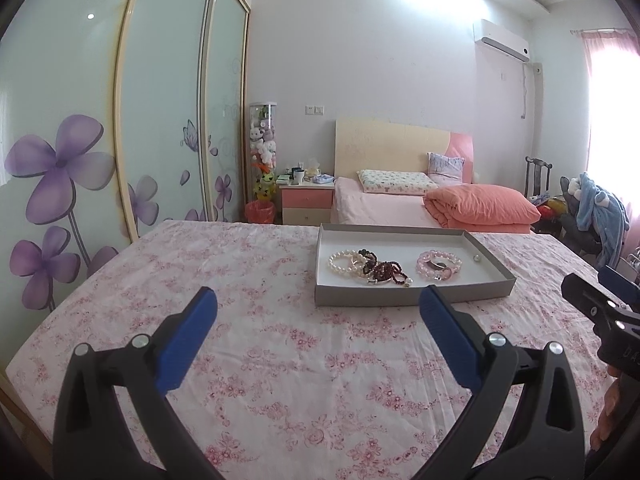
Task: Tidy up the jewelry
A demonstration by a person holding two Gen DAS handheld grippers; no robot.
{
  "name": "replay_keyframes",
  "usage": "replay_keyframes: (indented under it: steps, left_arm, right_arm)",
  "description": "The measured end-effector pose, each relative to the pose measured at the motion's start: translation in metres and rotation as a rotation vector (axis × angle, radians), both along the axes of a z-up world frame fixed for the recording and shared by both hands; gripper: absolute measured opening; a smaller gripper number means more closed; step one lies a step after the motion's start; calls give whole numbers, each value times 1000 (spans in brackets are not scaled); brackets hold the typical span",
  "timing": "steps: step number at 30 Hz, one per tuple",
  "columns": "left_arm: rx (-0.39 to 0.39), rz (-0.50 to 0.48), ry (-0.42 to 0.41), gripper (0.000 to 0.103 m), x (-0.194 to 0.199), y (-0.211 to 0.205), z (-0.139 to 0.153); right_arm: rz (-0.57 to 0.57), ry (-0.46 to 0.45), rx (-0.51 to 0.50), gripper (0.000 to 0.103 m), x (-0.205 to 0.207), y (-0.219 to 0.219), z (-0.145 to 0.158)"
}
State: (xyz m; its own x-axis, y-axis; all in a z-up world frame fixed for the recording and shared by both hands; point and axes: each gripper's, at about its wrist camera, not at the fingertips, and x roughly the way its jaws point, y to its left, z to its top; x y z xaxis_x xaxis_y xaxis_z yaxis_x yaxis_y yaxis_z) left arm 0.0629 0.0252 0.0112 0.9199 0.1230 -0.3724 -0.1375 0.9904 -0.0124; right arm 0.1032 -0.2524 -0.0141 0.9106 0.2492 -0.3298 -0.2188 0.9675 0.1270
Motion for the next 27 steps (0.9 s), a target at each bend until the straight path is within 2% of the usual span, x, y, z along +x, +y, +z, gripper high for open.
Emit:
replay_keyframes:
  steps: [27]
  left_arm:
    - [21,-33,4,99,4,-9,-1]
  right_arm:
    - [3,13,-1,101,0,1,0]
